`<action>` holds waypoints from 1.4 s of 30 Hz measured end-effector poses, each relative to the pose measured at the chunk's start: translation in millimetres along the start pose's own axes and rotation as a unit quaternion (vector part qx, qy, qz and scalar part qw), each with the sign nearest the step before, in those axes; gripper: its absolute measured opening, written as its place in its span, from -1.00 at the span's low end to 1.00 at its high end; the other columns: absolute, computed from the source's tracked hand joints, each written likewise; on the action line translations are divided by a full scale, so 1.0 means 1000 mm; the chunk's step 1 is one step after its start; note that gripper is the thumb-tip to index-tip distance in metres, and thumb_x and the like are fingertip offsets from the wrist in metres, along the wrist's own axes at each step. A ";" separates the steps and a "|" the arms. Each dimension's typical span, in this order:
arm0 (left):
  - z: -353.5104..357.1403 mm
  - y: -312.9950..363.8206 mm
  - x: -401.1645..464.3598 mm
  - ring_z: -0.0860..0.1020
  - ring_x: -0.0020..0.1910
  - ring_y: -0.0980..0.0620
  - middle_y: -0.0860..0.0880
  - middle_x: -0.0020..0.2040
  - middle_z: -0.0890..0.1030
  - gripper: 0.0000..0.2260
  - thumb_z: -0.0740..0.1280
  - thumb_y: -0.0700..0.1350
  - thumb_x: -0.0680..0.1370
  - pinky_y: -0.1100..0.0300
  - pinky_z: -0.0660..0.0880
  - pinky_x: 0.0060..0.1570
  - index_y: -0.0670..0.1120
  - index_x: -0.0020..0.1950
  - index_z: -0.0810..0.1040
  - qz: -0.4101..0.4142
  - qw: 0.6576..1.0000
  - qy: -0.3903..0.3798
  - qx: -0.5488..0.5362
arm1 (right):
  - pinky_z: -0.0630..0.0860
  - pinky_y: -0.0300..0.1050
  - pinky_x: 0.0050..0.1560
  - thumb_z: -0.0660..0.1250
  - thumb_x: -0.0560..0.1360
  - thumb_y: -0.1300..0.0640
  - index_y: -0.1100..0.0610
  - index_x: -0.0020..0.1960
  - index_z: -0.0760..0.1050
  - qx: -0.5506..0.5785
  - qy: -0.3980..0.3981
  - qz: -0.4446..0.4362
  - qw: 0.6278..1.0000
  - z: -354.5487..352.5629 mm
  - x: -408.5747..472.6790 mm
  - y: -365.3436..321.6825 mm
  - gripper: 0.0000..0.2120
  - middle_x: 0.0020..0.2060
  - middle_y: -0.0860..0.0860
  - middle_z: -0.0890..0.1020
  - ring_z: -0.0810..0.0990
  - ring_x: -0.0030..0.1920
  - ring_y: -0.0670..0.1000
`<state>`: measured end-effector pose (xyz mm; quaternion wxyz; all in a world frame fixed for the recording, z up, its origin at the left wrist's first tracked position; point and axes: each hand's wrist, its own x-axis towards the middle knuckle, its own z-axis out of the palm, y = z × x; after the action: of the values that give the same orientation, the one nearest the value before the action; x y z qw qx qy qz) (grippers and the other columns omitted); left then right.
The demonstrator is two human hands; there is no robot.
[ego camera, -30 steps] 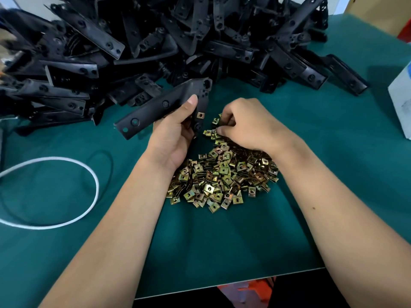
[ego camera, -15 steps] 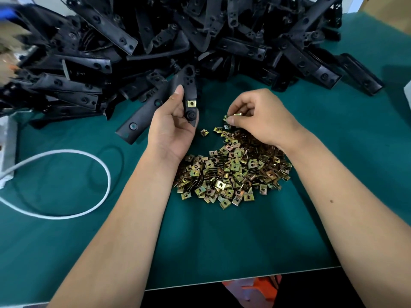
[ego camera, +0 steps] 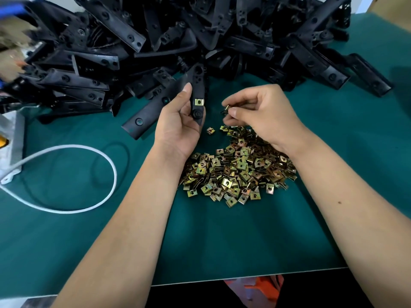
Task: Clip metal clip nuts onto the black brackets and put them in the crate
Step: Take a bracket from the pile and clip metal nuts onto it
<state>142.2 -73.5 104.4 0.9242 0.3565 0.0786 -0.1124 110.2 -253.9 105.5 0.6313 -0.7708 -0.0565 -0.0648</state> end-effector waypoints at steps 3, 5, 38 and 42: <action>0.001 0.000 -0.002 0.69 -0.29 0.06 -0.07 -0.19 0.73 -0.88 0.39 -0.20 0.61 0.23 0.60 -0.29 -0.13 -0.11 0.67 -0.002 1.000 0.003 0.010 | 0.68 -0.13 -0.21 0.41 0.56 0.40 0.25 0.10 0.67 0.023 0.007 -0.004 1.000 0.002 0.000 -0.002 -0.84 -0.15 0.20 0.72 0.73 -0.25 0.07; 0.003 0.001 -0.004 0.69 -0.30 0.05 -0.07 -0.21 0.73 -0.74 0.38 -0.19 0.62 0.23 0.60 -0.31 -0.12 -0.25 0.74 -0.004 1.000 0.001 0.018 | 0.64 -0.13 -0.29 0.41 0.57 0.38 0.24 0.12 0.63 0.028 0.009 -0.003 1.000 0.003 0.000 -0.003 -0.84 -0.13 0.25 0.70 0.68 -0.31 0.04; 0.007 -0.007 -0.008 0.71 -0.18 0.03 -0.12 -0.07 0.74 -0.92 0.41 -0.21 0.59 0.21 0.60 -0.25 -0.19 0.02 0.68 -0.023 0.995 -0.050 0.081 | 0.55 -0.31 -0.31 0.34 0.63 0.31 0.25 0.02 0.59 0.328 0.067 0.075 0.939 0.017 -0.005 -0.012 -0.95 -0.14 0.10 0.72 0.75 -0.08 0.04; 0.006 -0.007 -0.007 0.71 -0.19 0.01 -0.13 -0.10 0.74 -0.90 0.39 -0.21 0.61 0.21 0.61 -0.25 -0.20 -0.01 0.69 -0.025 0.994 -0.057 0.087 | 0.57 -0.28 -0.26 0.30 0.65 0.32 0.27 0.09 0.60 0.308 0.086 0.073 0.945 0.020 -0.004 -0.010 -0.90 -0.18 0.10 0.69 0.68 -0.22 -0.04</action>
<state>133.5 -81.8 105.9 0.8894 0.4269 0.0246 -0.1617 104.6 -232.4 110.8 0.8436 -0.5319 0.0375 -0.0636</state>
